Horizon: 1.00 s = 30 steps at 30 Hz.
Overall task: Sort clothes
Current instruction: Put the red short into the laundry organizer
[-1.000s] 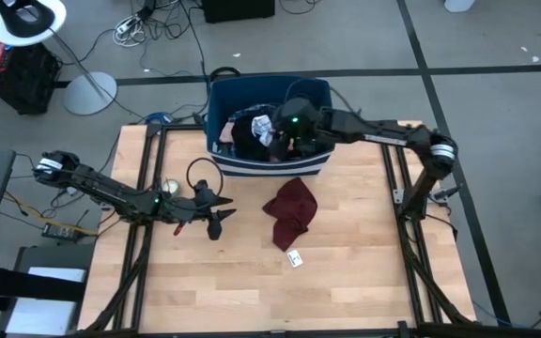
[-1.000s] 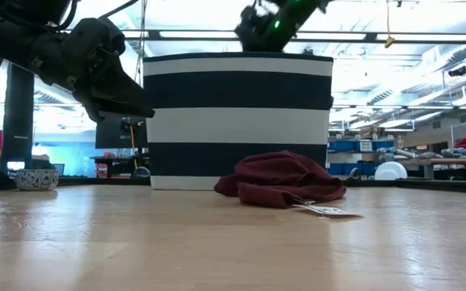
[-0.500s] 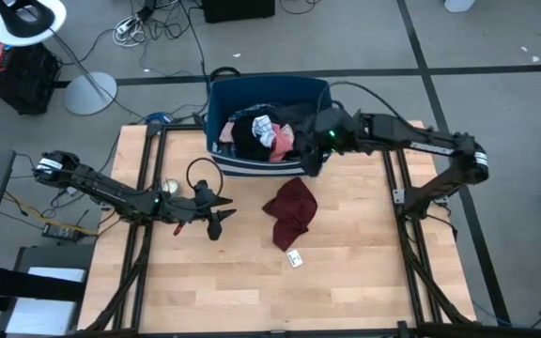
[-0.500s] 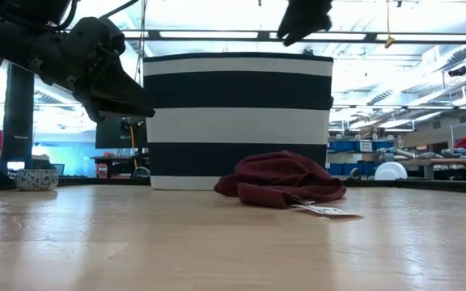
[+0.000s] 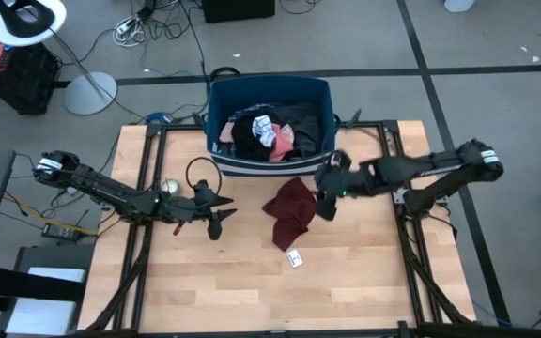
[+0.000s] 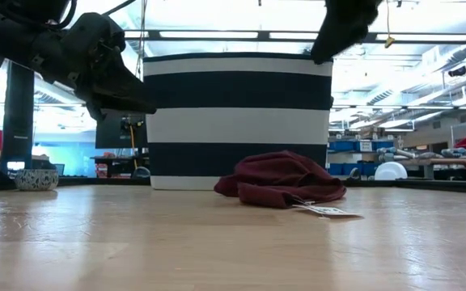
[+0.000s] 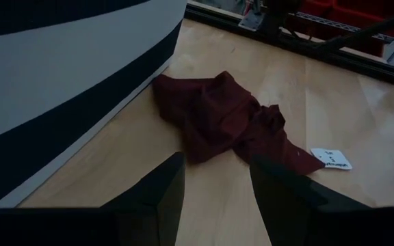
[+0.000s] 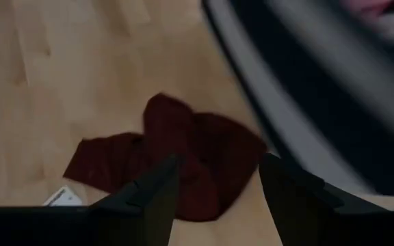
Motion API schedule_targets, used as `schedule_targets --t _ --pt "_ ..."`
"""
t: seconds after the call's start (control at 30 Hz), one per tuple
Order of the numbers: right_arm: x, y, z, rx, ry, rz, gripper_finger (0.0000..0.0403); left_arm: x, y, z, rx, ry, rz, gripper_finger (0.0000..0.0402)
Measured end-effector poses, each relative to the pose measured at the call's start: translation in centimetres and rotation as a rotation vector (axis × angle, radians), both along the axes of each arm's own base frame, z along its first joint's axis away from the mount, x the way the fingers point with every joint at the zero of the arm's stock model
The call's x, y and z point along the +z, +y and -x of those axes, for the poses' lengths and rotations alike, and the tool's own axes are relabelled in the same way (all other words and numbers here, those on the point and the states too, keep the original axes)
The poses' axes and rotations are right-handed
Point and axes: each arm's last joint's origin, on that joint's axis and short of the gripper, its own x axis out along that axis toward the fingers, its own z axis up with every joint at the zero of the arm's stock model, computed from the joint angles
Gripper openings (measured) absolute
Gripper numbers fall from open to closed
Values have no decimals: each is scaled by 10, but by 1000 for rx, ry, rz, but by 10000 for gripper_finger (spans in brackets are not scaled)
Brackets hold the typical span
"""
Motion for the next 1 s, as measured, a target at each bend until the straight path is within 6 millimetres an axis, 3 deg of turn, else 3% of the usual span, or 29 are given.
schedule_targets --t 0.23,0.43,0.87,1.0 --pt "-60 21 -15 49 7 -12 203 0 0 0 2 -1 6 172" --pt "-109 26 -30 62 11 -4 197 0 0 0 5 -3 15 172" --pt "-190 11 -66 -10 60 25 195 0 0 0 4 -3 17 172" --pt "-204 8 -74 -27 41 -30 164 0 0 0 4 -2 17 172"
